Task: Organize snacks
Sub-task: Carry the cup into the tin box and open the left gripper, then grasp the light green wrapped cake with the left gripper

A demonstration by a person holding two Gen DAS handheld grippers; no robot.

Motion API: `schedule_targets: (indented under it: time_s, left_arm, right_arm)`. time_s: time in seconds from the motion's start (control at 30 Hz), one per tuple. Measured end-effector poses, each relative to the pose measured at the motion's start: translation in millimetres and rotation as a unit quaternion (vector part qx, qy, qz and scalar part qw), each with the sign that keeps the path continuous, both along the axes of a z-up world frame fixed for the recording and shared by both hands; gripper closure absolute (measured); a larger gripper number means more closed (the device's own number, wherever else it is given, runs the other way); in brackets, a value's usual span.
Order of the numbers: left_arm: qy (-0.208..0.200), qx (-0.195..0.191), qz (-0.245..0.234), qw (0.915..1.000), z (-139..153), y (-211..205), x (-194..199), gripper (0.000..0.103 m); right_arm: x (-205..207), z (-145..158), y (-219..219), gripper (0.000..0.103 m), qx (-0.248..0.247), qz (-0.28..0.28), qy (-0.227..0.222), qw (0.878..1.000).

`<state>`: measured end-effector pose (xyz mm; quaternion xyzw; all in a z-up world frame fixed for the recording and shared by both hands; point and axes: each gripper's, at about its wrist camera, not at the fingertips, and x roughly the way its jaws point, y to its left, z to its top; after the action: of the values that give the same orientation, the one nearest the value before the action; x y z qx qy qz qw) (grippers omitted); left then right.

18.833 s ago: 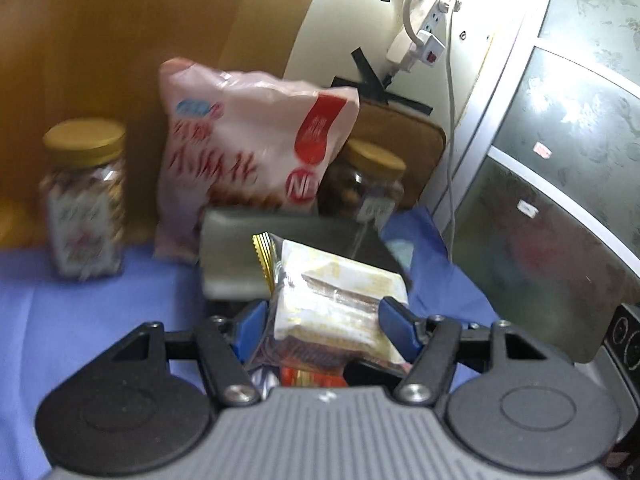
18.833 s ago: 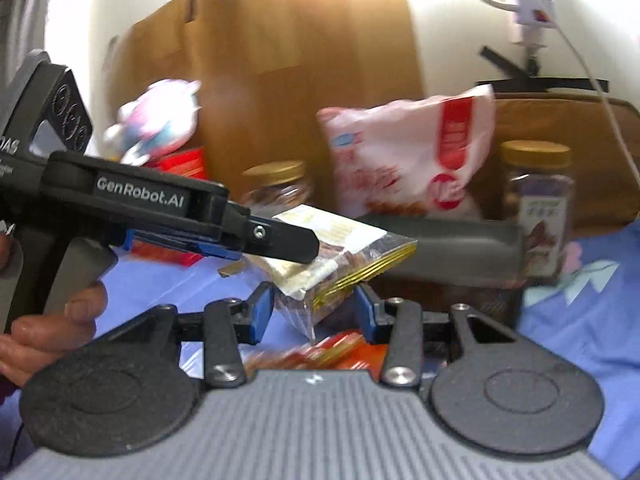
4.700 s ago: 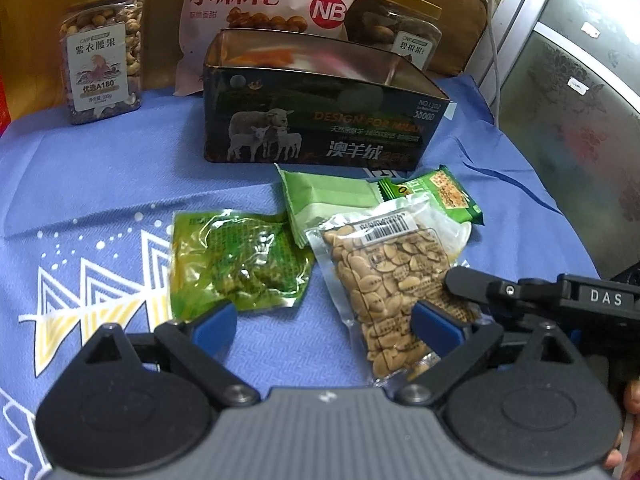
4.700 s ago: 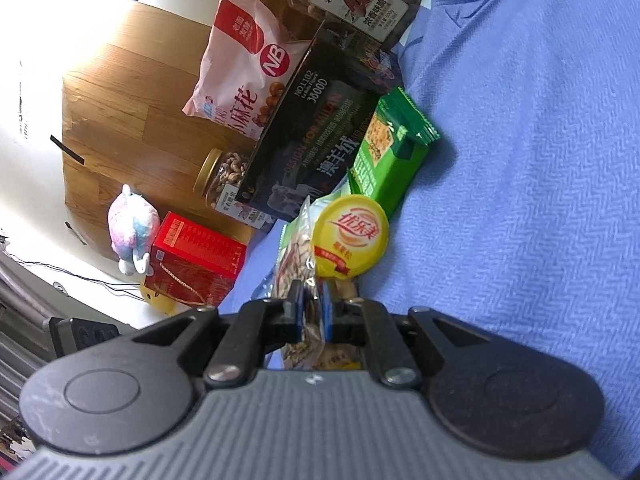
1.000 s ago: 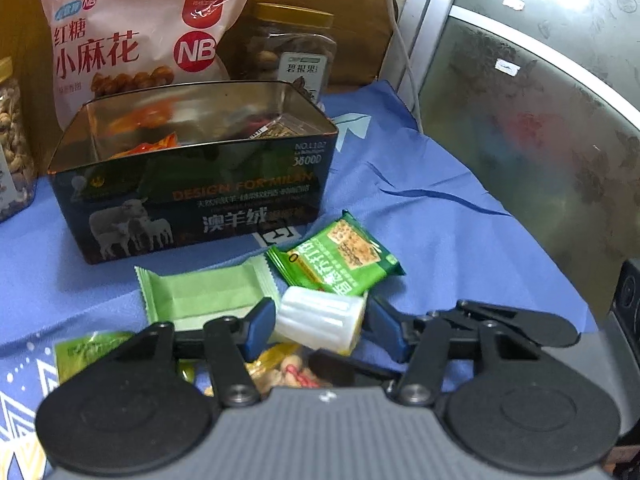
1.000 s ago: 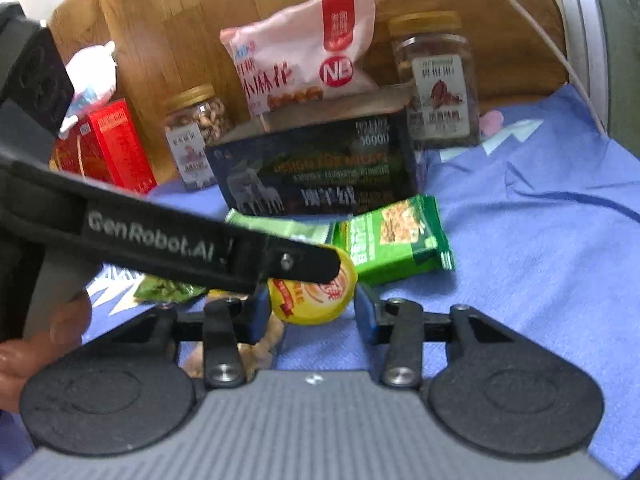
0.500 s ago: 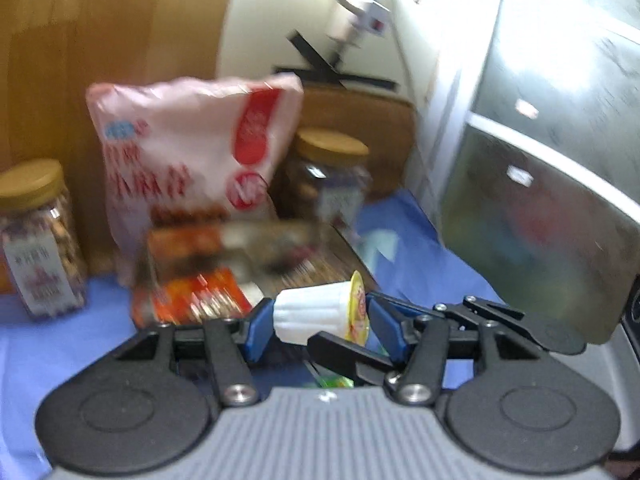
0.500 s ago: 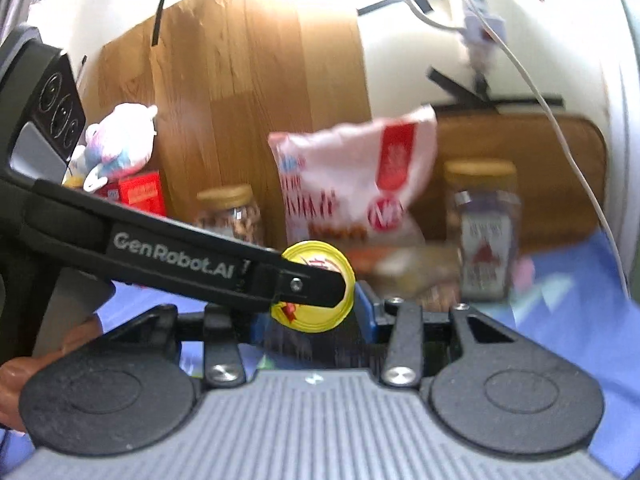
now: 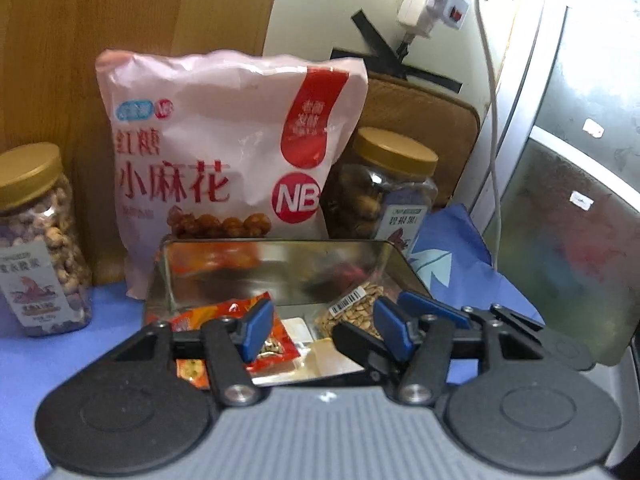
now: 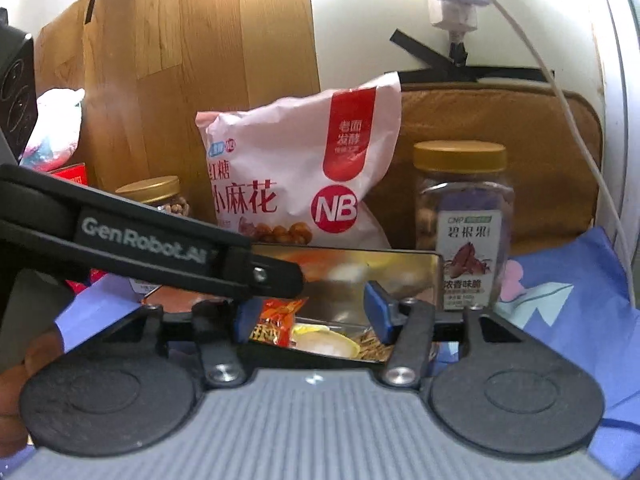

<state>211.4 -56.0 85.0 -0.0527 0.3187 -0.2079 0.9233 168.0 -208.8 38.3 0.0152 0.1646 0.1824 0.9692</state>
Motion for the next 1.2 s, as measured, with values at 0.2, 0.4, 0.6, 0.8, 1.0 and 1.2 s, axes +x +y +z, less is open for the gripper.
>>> schedule_targets:
  time_s: [0.2,0.4,0.6,0.8,1.0,1.2]
  left_arm:
    - [-0.012,-0.017,0.012,0.9997,15,26,-34,0.046]
    - [0.070,-0.015,0.018,0.9972,-26,42,-43,0.032]
    - [0.157,-0.038,-0.001,0.9869,-61,33,-32,0.023]
    - [0.148,-0.006,-0.008,0.9889,-64,9,-40,0.049]
    - [0.101,-0.006,0.008,0.9948,-36,21,-72,0.071]
    - [0.057,-0.006,0.031,0.9979,-18,63,-121,0.071]
  right_arm:
    - [-31,9,-18,0.044,0.036,0.008,-0.002,0.999]
    - [-67,-10,-40,0.044,0.098,0.047,0.086,0.990]
    - [-71,-34,-17,0.042,0.035,0.068,0.154,0.985]
    - [-66,-43,1,0.040,-0.002,0.069,0.159,0.985]
    - [-82,-31,-1,0.071,0.008,0.057,0.123,0.991]
    - [-116,-13,23,0.071,0.010,0.110,0.090,0.990]
